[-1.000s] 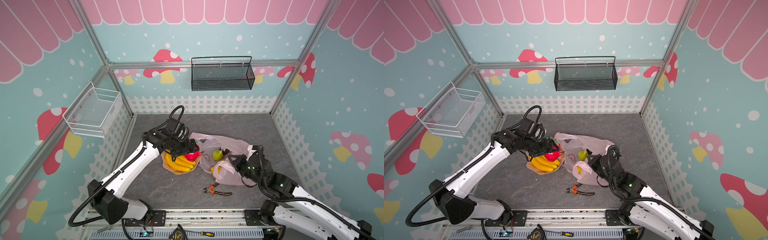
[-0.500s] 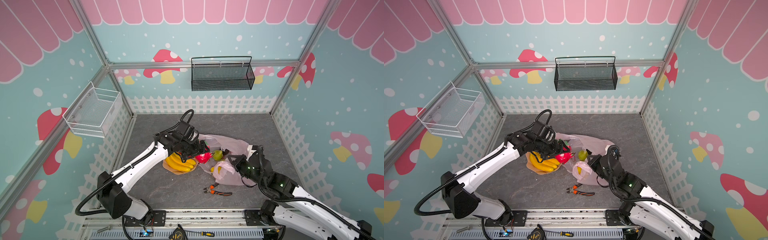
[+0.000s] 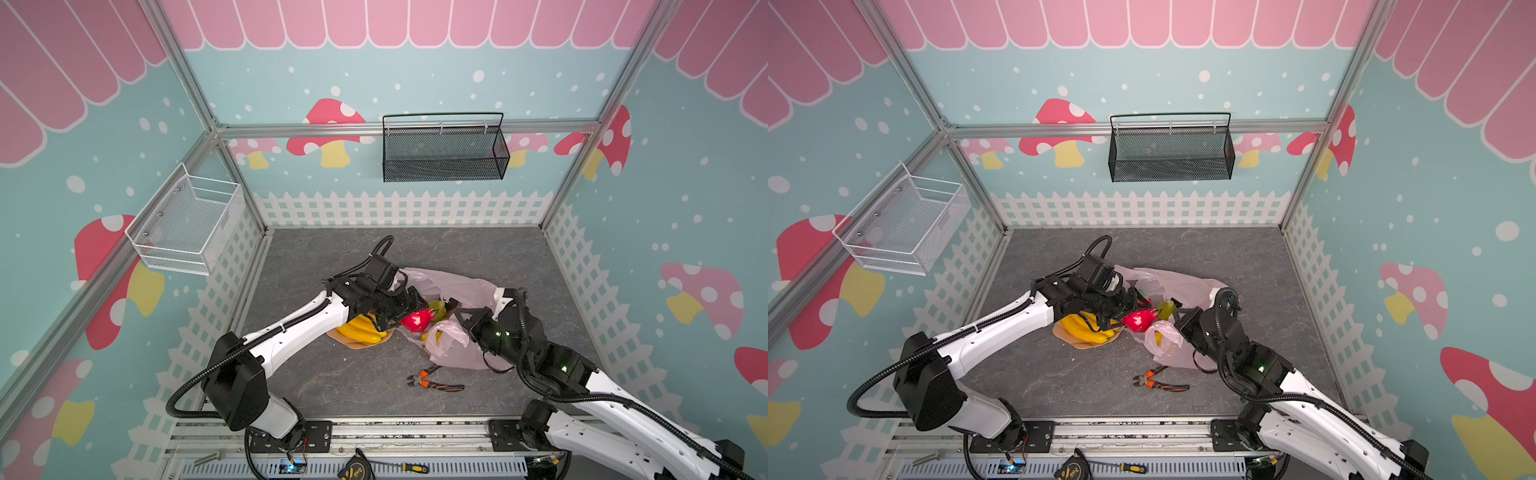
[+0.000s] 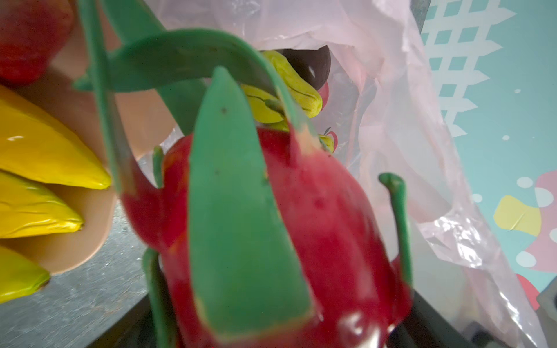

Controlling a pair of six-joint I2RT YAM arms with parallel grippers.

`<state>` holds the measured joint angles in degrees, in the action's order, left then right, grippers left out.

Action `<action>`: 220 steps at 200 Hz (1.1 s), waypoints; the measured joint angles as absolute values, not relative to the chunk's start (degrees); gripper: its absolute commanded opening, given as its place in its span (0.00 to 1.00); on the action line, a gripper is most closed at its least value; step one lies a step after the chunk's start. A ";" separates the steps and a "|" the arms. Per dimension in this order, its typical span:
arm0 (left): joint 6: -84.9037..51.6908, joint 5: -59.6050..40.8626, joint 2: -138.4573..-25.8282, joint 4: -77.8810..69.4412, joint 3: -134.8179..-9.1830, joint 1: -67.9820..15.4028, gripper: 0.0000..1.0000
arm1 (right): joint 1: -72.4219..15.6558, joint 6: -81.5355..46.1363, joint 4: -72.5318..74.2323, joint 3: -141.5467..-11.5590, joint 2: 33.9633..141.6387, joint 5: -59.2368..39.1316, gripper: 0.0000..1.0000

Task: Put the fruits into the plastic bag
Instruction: 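Lower the dragon fruit into the pink bag opening with the left gripper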

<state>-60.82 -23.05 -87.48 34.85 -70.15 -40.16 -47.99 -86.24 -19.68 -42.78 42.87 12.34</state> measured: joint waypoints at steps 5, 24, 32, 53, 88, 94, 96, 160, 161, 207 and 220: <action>-61.41 -23.16 -87.50 34.15 -69.65 -40.27 0.36 | -47.99 -86.17 -19.68 -42.89 42.94 12.29 0.03; -63.66 -23.42 -87.92 32.01 -68.73 -40.91 0.36 | -47.99 -86.11 -19.70 -42.94 43.11 12.05 0.03; -64.64 -23.46 -88.14 30.81 -68.47 -41.28 0.36 | -47.99 -86.11 -19.70 -42.94 43.16 11.99 0.03; -67.02 -23.59 -88.66 27.86 -67.72 -42.15 0.35 | -47.99 -86.00 -19.66 -42.94 43.35 11.90 0.03; -69.49 -23.66 -90.96 24.29 -67.61 -43.57 0.35 | -47.99 -85.95 -19.38 -42.94 44.03 11.33 0.03; -69.82 -23.66 -91.46 23.92 -67.61 -43.81 0.35 | -47.99 -85.95 -19.25 -42.94 44.03 11.25 0.03; -69.97 -23.66 -91.61 23.83 -67.61 -43.90 0.35 | -47.99 -85.95 -19.18 -42.94 44.05 11.22 0.03; -72.82 -23.66 -95.44 20.67 -68.75 -46.61 0.35 | -47.99 -85.95 -18.11 -42.94 44.58 10.52 0.03; -72.90 -23.66 -95.50 20.60 -68.82 -46.65 0.35 | -47.99 -85.95 -18.11 -42.94 44.60 10.50 0.03; -74.41 -23.62 -97.49 18.06 -70.70 -48.14 0.36 | -47.99 -85.95 -17.45 -42.94 44.80 10.41 0.03; -74.63 -23.57 -98.10 17.80 -71.35 -48.56 0.37 | -47.99 -85.95 -17.23 -42.94 44.84 10.44 0.03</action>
<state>-74.63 -23.57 -98.10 17.80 -71.35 -48.56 -47.99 -85.95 -17.23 -42.94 44.84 10.44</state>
